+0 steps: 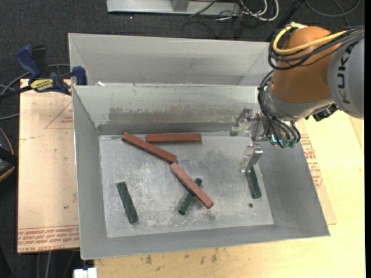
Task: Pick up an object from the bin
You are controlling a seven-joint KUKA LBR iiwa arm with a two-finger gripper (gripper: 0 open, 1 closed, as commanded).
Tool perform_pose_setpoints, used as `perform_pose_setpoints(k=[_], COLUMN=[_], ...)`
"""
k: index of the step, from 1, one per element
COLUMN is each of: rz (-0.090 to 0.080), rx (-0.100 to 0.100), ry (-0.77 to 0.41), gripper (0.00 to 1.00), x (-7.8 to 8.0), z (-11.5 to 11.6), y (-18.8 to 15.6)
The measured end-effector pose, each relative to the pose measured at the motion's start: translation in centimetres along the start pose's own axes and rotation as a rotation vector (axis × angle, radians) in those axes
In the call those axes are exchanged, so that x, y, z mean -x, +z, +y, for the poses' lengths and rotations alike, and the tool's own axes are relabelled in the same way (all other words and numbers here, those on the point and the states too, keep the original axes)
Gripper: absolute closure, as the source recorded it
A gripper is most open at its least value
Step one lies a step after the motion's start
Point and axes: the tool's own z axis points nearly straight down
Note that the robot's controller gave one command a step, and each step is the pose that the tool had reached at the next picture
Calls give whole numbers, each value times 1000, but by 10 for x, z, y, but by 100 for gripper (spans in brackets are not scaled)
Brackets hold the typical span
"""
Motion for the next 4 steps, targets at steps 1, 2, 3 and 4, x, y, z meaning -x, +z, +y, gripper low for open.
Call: perform_pose_setpoints(k=[1,2,3,4], rz=[-3,-9,-12,-12], rx=[0,-1,-3,0], ry=[0,-84,-209,-80], gripper=[0,0,0,0], x=[0,0,-17,-12], z=[0,-2,23,51], y=[-2,-7,29,95])
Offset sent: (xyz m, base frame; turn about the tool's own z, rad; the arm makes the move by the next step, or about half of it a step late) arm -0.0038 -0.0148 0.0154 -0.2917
